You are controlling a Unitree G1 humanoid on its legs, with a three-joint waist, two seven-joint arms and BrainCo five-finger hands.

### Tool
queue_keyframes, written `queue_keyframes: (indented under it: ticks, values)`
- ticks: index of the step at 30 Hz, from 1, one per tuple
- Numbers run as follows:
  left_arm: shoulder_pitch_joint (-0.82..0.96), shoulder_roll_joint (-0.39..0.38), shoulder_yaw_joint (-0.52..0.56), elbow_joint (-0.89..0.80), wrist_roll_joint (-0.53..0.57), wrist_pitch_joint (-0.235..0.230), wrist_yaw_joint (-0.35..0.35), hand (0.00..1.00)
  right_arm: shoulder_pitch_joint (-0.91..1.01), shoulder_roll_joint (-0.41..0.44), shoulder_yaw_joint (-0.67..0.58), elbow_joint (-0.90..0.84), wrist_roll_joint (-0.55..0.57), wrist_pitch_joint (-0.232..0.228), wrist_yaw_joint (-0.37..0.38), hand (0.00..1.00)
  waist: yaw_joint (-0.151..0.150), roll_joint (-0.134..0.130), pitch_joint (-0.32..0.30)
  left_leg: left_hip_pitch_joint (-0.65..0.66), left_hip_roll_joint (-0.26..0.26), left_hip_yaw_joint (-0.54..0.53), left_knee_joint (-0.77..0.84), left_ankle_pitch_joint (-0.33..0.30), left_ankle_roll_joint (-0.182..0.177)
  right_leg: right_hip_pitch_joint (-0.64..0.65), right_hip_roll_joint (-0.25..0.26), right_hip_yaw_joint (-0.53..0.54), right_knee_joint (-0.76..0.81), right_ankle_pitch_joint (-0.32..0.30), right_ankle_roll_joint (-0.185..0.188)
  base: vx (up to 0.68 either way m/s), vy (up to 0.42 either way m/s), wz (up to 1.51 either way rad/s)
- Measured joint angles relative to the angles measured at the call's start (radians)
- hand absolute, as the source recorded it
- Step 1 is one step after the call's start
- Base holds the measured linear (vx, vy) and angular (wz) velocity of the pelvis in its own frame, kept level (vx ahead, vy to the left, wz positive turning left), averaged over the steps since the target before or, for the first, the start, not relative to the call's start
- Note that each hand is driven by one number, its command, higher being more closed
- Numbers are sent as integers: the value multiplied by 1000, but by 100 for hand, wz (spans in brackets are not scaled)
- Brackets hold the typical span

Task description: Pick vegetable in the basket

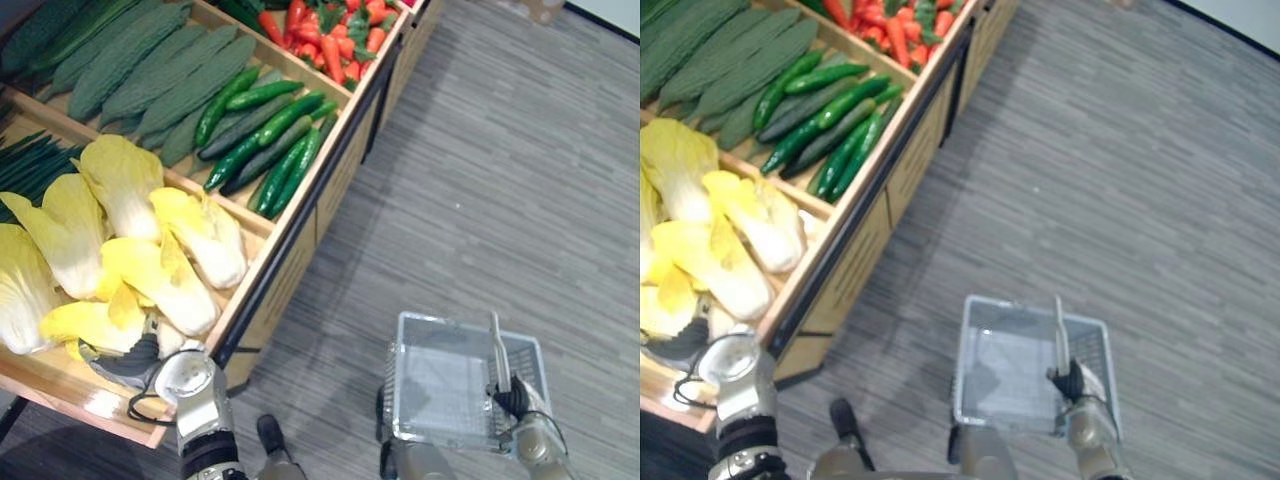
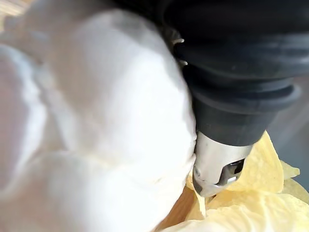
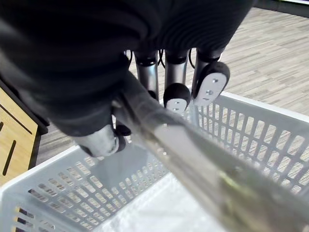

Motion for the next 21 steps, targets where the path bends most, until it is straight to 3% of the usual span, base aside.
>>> queue_keyframes:
  ticks: [6,12,17,21]
  values:
    - [-3,43,-8,65,-40,-37,-1,100,1,-15,22,0,0,-15,-3,100,-16,5,-1,1,-2,3,0,4,-2,1,-2,0,-15,17,-1,-17,-10,-2]
    - [-16,72,-19,129,-79,-41,-7,100,1,-39,37,0,0,-19,-3,100,-17,24,-1,9,-3,1,0,7,-3,13,-2,-3,-22,18,-1,-5,-4,0]
    - [-12,67,-20,113,-115,-44,-13,100,2,-38,39,2,0,-17,-2,100,-17,27,-3,21,-6,-7,0,7,-2,32,-7,-12,-22,21,0,11,-10,4]
    - [15,33,-19,43,-117,-28,-55,100,5,-37,38,5,0,-10,-2,100,-20,27,-3,30,-9,-30,0,7,-2,54,-12,-27,-26,21,0,25,-16,13]
